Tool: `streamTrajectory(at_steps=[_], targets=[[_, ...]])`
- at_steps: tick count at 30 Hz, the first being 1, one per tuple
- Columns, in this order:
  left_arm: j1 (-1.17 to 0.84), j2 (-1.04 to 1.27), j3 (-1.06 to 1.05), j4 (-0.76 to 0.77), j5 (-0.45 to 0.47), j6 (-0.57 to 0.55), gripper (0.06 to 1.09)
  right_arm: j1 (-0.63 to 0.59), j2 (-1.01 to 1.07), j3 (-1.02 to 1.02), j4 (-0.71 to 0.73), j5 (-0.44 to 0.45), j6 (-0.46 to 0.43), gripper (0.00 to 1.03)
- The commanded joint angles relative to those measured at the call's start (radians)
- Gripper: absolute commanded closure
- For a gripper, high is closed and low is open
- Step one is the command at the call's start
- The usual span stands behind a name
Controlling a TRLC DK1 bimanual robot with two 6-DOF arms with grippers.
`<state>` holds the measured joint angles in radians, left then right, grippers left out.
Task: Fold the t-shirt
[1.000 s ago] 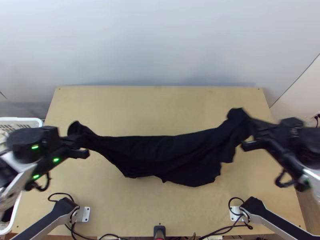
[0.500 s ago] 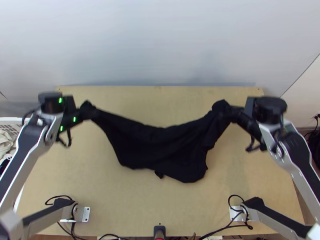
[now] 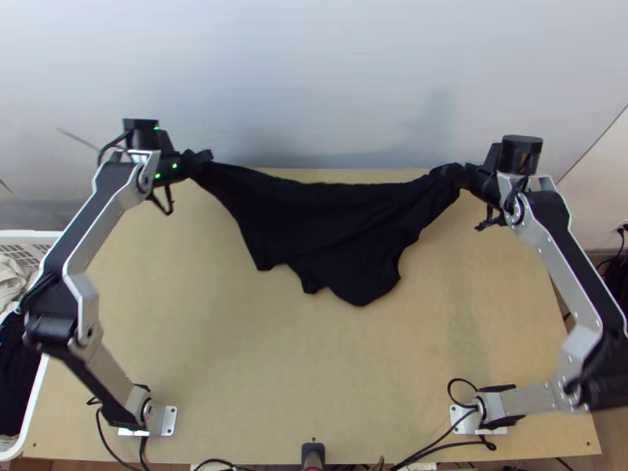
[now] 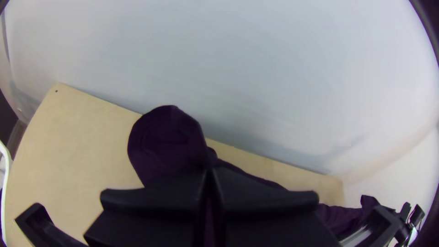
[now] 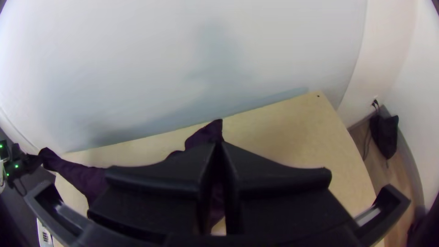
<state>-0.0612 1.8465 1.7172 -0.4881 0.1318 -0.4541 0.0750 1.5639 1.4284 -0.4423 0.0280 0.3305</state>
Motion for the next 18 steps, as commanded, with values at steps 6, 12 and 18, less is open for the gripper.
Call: streamTrajectory(at_steps=[6,12,18], targets=[[-0.052,0.232,0.125,0.008,0.008,-0.075,0.65,-0.072,0.183,-0.04,0.068,-0.007,0.012,1.0],[-0.068,0.217,0.147,-0.158,0.094,-0.035,0.1,-0.043,0.194,-0.085,0.07,-0.007,0.018,0.6],[-0.092,0.089,0.101,-0.368,0.111,0.074,0.11,-0.038,0.15,-0.112,0.068,-0.007,0.111,0.07]])
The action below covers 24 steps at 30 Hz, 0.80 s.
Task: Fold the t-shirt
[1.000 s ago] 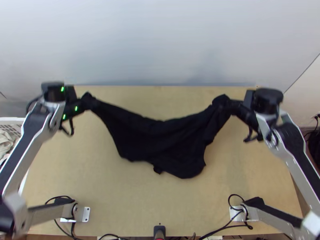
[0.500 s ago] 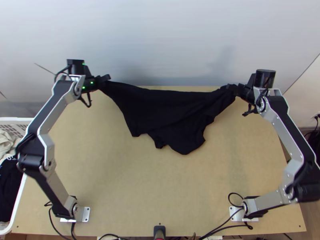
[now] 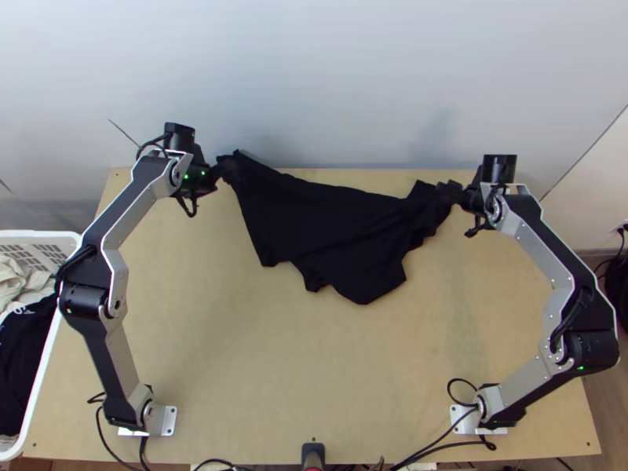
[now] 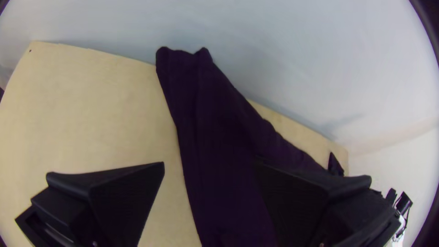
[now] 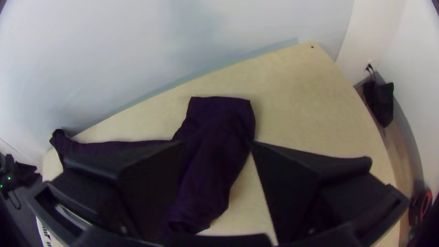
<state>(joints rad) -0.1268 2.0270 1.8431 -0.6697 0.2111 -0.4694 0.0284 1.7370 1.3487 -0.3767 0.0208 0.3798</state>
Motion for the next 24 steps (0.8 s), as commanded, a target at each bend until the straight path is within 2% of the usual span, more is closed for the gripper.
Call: streamTrajectory(at_steps=[1,7,11,13,18,24], targets=[[-0.04,-0.128,-0.051,-0.215,0.036,0.115,0.11,0.011,-0.04,-0.037,0.002,0.001,0.073,0.04],[-0.172,-0.335,-0.288,-0.232,0.068,0.17,0.11,0.047,-0.16,-0.069,-0.024,0.001,0.105,0.04],[-0.278,-0.352,-0.404,-0.162,-0.001,0.169,0.11,0.088,-0.237,-0.074,-0.091,0.001,0.119,0.04],[-0.32,-0.341,-0.441,-0.107,-0.042,0.163,0.16,0.113,-0.272,-0.066,-0.145,0.001,0.12,0.04],[-0.376,-0.271,-0.459,-0.022,-0.15,0.164,0.17,0.185,-0.376,-0.049,-0.234,-0.002,0.12,0.04],[-0.384,-0.208,-0.455,0.021,-0.171,0.164,0.17,0.235,-0.461,-0.003,-0.341,-0.009,0.146,0.04]])
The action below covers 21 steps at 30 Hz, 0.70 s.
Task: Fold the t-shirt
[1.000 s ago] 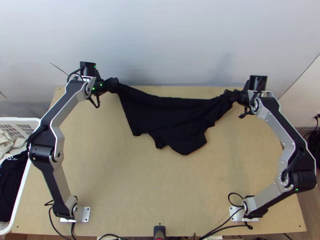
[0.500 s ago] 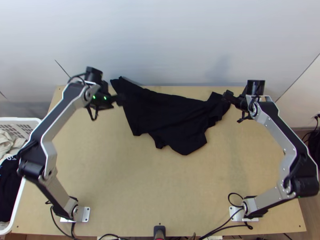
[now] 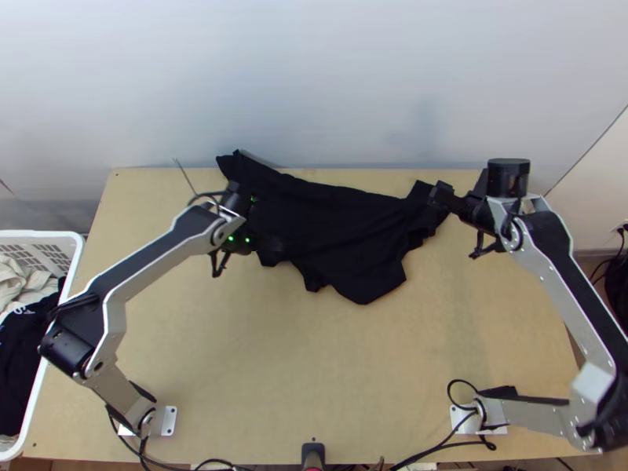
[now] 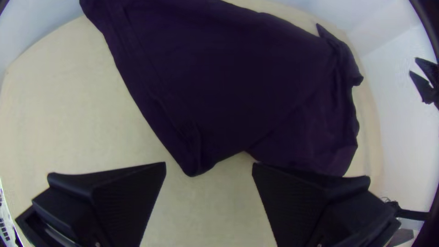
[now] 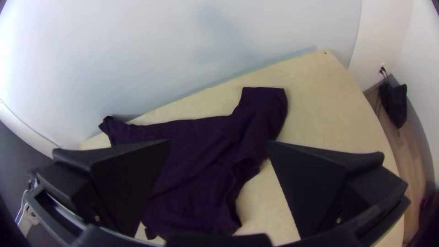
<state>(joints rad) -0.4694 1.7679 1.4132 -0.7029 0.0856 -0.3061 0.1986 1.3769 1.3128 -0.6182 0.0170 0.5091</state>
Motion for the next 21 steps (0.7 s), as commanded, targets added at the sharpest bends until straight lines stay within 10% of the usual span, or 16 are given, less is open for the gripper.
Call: streamTrajectory(at_steps=[1,12,18,21], targets=[[-0.046,0.061,-0.023,0.056,-0.049,0.002,0.17,0.076,-0.111,0.031,-0.109,-0.005,0.016,0.04],[-0.066,0.153,-0.011,0.06,-0.115,-0.001,0.35,0.216,-0.213,-0.109,-0.132,0.001,-0.044,0.04],[-0.081,0.171,-0.003,0.074,-0.161,0.019,0.95,0.323,-0.216,-0.165,-0.141,0.001,-0.047,0.04],[-0.078,0.166,0.001,0.072,-0.187,0.036,1.05,0.349,-0.214,-0.181,-0.14,0.001,-0.055,0.04]])
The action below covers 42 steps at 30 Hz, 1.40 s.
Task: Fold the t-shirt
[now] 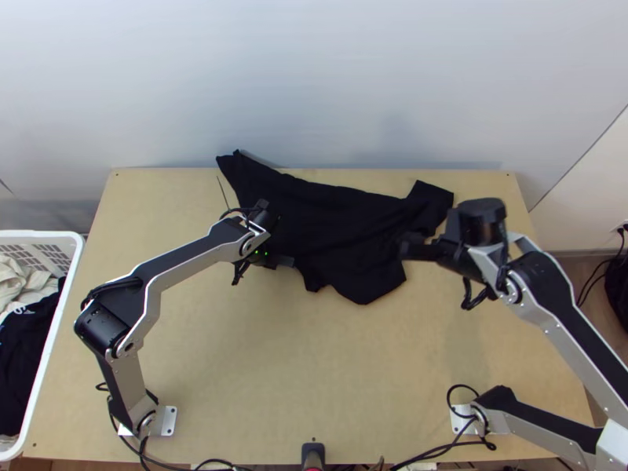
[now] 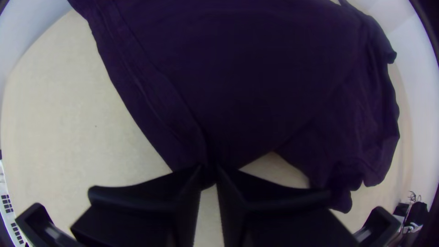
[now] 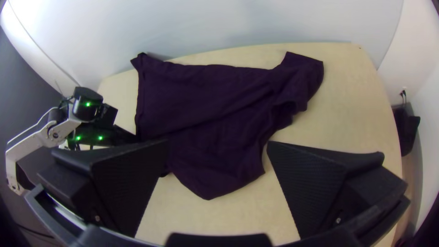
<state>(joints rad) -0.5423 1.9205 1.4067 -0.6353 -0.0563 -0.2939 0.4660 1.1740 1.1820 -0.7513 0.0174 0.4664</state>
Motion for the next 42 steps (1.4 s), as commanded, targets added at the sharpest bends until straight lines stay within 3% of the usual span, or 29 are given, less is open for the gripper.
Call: streamTrajectory(at_steps=[1,16,21,24,31,42], targets=[[-0.001,0.008,0.008,0.005,-0.047,0.024,1.05,0.086,-0.011,-0.058,-0.003,0.001,-0.012,0.04],[0.15,-0.152,0.166,-0.101,-0.051,-0.005,1.05,0.128,0.056,-0.203,0.035,0.0,0.018,0.04],[0.194,-0.164,0.265,-0.113,-0.051,-0.024,1.05,0.146,0.102,-0.282,0.122,-0.004,0.018,0.06],[0.211,-0.163,0.308,-0.124,-0.051,-0.025,1.05,0.151,0.134,-0.291,0.127,-0.056,0.037,0.07],[0.217,-0.153,0.313,-0.144,-0.051,-0.03,1.05,0.22,0.245,-0.262,0.199,-0.074,0.069,0.07],[0.231,-0.153,0.301,-0.156,-0.051,-0.034,1.05,0.226,0.426,-0.254,0.26,-0.102,0.083,0.12]])
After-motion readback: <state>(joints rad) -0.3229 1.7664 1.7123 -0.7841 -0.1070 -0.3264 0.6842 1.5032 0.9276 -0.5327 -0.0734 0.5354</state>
